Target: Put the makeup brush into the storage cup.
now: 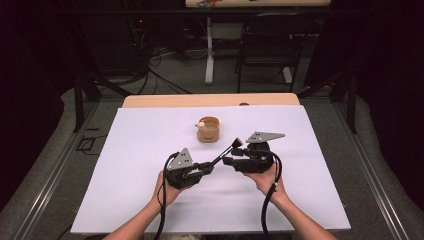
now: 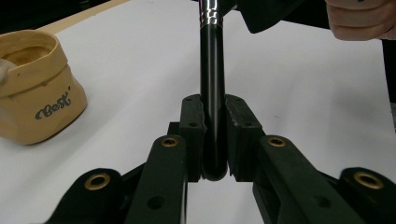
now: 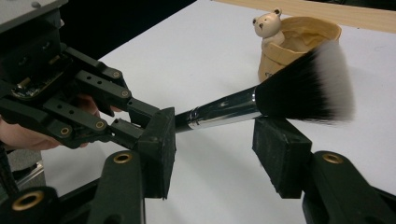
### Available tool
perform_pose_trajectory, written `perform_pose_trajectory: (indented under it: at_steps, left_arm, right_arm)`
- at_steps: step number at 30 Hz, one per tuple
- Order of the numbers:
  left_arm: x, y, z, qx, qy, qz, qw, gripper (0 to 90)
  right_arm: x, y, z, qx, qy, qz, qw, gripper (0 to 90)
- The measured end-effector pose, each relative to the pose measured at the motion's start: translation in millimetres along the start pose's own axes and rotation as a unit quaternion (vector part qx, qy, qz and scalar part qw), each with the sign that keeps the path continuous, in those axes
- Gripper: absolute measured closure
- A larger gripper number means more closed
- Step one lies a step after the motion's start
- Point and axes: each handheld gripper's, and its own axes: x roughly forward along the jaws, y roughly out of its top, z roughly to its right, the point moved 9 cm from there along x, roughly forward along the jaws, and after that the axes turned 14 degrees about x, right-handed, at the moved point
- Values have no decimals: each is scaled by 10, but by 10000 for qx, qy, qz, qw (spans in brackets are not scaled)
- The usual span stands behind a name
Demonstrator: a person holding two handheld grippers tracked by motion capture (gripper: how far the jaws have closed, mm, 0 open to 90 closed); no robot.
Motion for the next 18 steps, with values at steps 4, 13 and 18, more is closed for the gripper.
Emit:
perform_pose_trajectory:
  at_steps: [4,13,18]
  left_arm:
    - [10,0,18,13,-42,-1,10000,789]
    - [39,-8,46,36,-97,-31,9999,788]
    - [53,-8,64,95,-125,-43,9999,788]
  right_arm:
    - [1,5,4,25,0,15,10000,501]
    - [-2,13,4,119,25,57,9999,532]
    - [2,16,-8,140,86,83,9998,546]
